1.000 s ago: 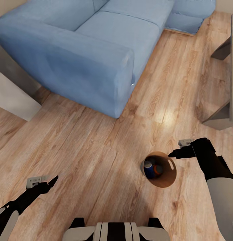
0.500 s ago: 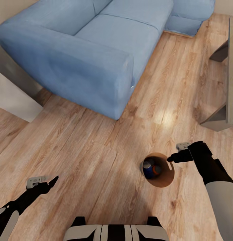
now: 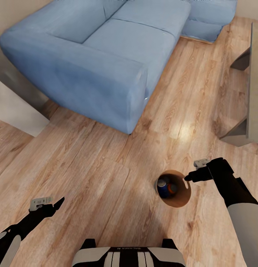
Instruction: Put the three can of soda from the living room inside the tash can in the kitchen.
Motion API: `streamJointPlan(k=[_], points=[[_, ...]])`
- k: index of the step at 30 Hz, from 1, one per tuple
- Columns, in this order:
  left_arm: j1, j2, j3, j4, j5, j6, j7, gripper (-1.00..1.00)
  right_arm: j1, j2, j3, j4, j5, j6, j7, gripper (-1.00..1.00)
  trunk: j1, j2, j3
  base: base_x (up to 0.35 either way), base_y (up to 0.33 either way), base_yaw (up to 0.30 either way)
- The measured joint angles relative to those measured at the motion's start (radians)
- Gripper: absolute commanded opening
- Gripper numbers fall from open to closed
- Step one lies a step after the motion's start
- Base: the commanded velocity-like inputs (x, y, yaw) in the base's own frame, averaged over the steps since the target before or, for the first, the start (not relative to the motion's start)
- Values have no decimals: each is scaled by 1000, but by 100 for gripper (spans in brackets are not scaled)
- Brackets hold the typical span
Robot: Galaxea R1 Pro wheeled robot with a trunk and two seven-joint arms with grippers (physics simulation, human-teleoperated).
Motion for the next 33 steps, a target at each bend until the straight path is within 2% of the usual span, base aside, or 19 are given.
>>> streamJointPlan(k=[12, 15, 19, 24, 27, 33], points=[[-1, 0, 0, 3, -2, -3, 1, 100, 21, 3, 20, -12, 1, 0, 0, 100, -46, 84, 38, 0, 0, 0], [-1, -1, 2, 3, -43, -3, 1, 100, 31, 4, 21, -20, 2, 0, 0, 100, -57, 105, 47, 0, 0, 0], [-1, -5, 4, 3, -69, -3, 2, 100, 45, 3, 22, -22, 2, 0, 0, 100, -73, 133, 60, 0, 0, 0], [0, -8, 4, 9, -82, -3, 1, 100, 54, 2, 22, -23, 2, 0, 0, 100, -92, 168, 75, 0, 0, 0], [-1, -9, 5, 49, -86, -3, 2, 100, 64, 1, 22, -24, 2, 0, 0, 100, -103, 189, 85, 0, 0, 0], [-2, -10, 4, 74, -88, -2, 2, 100, 74, 0, 21, -25, 2, 0, 0, 100, -126, 231, 103, 0, 0, 0]])
